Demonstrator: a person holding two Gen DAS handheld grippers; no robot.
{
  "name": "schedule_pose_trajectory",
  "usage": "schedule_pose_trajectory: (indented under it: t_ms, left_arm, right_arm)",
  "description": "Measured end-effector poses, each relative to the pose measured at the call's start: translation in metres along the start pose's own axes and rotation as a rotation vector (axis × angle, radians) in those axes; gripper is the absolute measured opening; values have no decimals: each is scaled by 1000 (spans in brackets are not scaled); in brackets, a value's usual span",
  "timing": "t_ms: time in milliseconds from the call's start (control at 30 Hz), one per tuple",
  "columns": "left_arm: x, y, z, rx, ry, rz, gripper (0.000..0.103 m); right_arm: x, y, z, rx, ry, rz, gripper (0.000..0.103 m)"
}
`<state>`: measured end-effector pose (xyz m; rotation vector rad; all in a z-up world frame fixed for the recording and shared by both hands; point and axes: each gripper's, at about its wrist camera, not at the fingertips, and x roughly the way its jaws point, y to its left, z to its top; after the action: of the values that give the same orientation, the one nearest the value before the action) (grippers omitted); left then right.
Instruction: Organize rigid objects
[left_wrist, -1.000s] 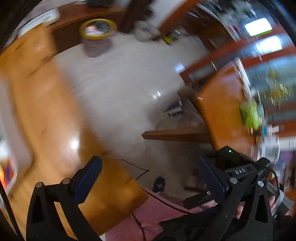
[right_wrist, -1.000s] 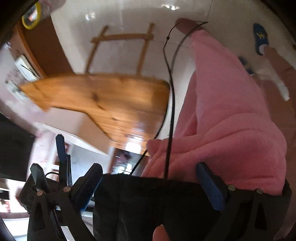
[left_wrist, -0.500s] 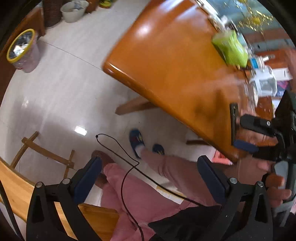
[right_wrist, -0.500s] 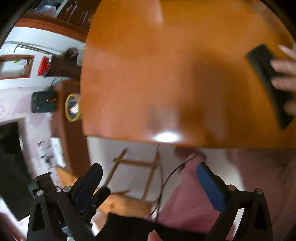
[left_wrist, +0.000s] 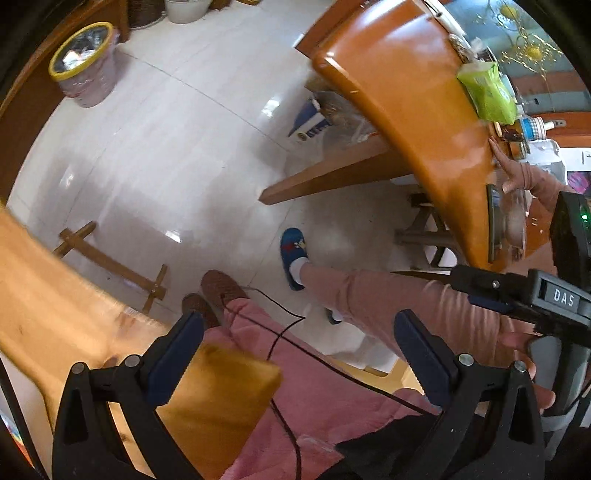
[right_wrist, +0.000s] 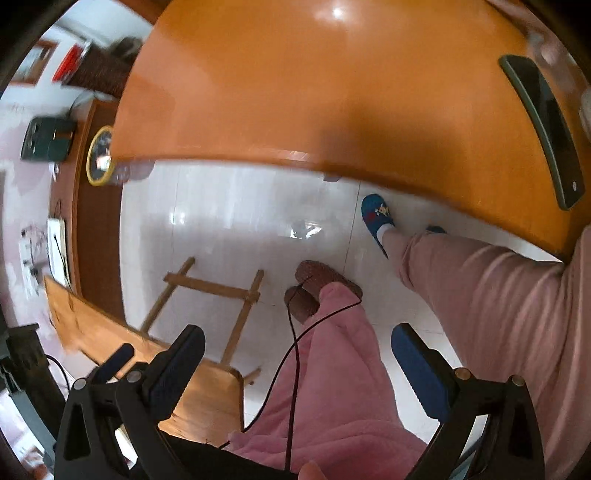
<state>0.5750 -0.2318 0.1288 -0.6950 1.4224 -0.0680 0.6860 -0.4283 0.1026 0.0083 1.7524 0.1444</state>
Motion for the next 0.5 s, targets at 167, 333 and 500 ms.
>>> schedule_pose_trajectory:
  t_ms: [167,333,500]
  left_arm:
    - [-8,16,-22,3,-22,-19,102]
    - [-4,18,-33,41,-11,-38,102]
    - [-3,8,-36,103,5,-51,102]
  right_arm:
    - [1,21,-30,-61,-11,-49,101]
    - [19,30,-56,-70,15,-89,101]
    - [30,23,-68,-31,40,-83,101]
